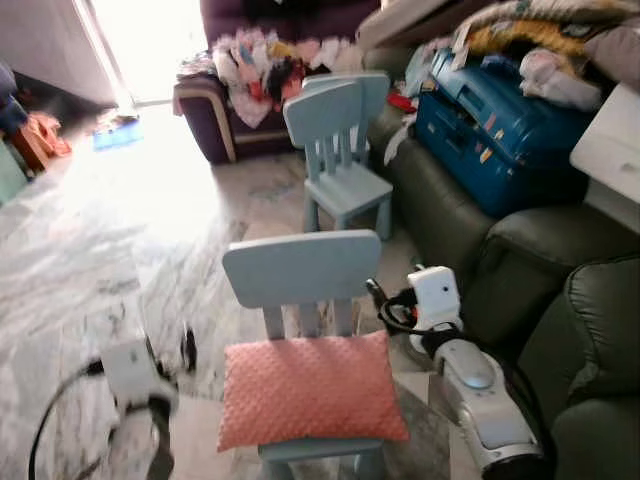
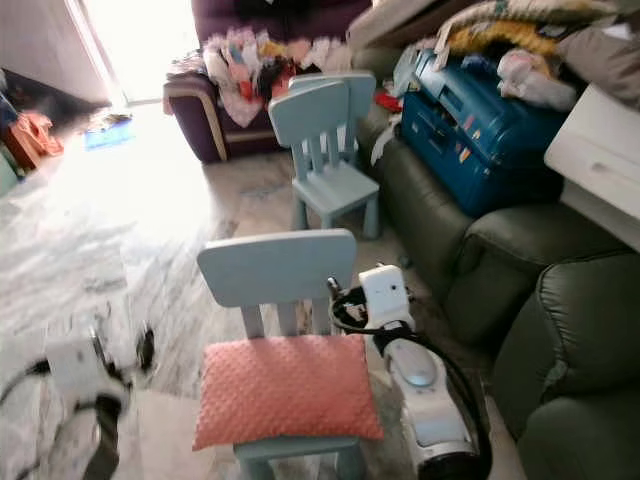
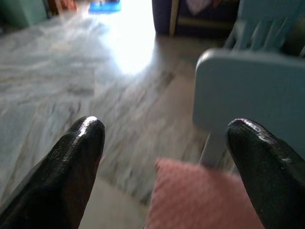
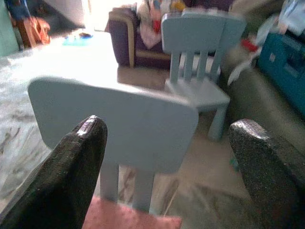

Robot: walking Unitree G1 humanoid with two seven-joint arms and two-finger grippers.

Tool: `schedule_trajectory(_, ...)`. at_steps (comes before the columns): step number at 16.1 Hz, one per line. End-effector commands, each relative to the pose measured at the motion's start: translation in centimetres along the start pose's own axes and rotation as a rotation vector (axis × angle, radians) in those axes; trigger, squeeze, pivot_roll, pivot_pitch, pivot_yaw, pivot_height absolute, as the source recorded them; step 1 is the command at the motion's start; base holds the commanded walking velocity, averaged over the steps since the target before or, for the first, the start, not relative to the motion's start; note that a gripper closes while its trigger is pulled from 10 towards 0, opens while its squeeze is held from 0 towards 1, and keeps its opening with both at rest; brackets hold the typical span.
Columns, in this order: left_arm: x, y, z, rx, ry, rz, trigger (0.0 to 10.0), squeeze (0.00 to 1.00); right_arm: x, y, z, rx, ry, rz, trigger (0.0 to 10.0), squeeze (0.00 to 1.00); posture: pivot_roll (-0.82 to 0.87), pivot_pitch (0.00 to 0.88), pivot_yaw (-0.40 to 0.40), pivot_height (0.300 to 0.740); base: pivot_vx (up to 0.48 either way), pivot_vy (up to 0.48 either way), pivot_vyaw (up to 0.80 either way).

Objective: Move the pillow to the sofa

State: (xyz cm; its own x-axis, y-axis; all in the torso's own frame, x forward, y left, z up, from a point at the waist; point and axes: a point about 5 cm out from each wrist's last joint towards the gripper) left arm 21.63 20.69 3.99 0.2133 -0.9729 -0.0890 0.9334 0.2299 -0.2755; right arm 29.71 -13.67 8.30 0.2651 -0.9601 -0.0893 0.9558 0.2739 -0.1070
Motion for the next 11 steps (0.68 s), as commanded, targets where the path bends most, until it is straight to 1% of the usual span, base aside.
schedule_trajectory(1,-0.2,-0.6,-0.3,-0.002,0.042,-0.039,10.0,0.00,0.2,-0.2,-0.2,-0.015,0.031,-0.004,10.0,0.00,-0.13,0.016,0.072,0.740,0.000,0.000,0.00)
schedule_trajectory(2,-0.2,-0.6,-0.3,-0.002,0.042,-0.039,10.0,0.00,0.2,-0.2,-0.2,-0.015,0.031,-0.004,10.0,0.00,-0.13,0.016,0.072,0.740,0.000,0.000,0.00)
schedule_trajectory(3,-0.2,-1.8,-1.6,-0.044,0.050,-0.090,10.0,0.00,0.5,-0.3,-0.8,-0.048,0.062,-0.007,10.0,0.00,-0.13,0.015,0.073,0.740,0.000,0.000,0.00)
schedule_trajectory(4,-0.3,-2.3,-2.2,-0.059,0.057,-0.103,10.0,0.00,0.6,-0.5,-1.0,-0.053,0.061,-0.006,10.0,0.00,-0.13,0.014,0.073,0.740,0.000,0.000,0.00)
schedule_trajectory(7,-0.7,-2.8,-2.6,-0.078,0.053,-0.122,10.0,0.00,0.6,-0.8,-1.1,-0.059,0.059,0.003,10.0,0.00,-0.12,0.015,0.072,0.740,0.000,0.000,0.00)
schedule_trajectory(9,-0.5,-2.9,-2.7,-0.088,0.070,-0.168,10.0,0.00,0.6,-1.1,-1.1,-0.063,0.057,0.014,10.0,0.00,-0.12,0.019,0.072,0.740,0.000,0.000,0.00)
schedule_trajectory(10,-0.1,-3.0,-2.7,-0.084,0.091,-0.202,10.0,0.00,0.6,-1.2,-1.1,-0.064,0.059,0.018,10.0,0.00,-0.13,0.022,0.072,0.740,0.000,0.000,0.00)
schedule_trajectory(11,0.0,-3.0,-2.6,-0.077,0.103,-0.211,10.0,0.00,0.7,-1.2,-1.1,-0.065,0.061,0.018,10.0,0.00,-0.13,0.024,0.073,0.740,0.000,0.000,0.00)
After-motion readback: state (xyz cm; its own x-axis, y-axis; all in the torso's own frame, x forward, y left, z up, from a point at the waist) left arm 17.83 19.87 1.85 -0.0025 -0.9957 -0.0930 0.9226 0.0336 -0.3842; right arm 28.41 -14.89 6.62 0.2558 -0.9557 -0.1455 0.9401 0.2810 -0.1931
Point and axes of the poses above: a point about 5 cm out from each wrist's last joint towards the gripper, its own y axis pointing out of the wrist towards the gripper, its own z axis along the axis of the wrist's last joint, x = y × z, and after that the axes turned 12 degrees about y, right-handed
